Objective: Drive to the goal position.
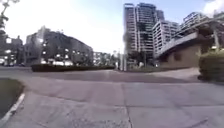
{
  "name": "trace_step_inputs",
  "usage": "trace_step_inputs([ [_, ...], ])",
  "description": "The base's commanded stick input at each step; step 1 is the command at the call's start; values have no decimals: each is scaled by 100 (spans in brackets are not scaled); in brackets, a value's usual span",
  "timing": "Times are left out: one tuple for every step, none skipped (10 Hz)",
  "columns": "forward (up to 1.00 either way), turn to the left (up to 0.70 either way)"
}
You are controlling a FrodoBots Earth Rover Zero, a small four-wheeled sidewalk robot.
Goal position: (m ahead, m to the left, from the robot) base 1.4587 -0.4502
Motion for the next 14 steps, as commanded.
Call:
trace_step_inputs([
  [70, 0],
  [70, 0],
  [70, 0],
  [70, -4],
  [70, -12],
  [70, -20],
  [70, -28],
  [70, -35],
  [70, -35],
  [70, -35],
  [70, -35],
  [70, -35],
  [70, -35],
  [70, -35],
])
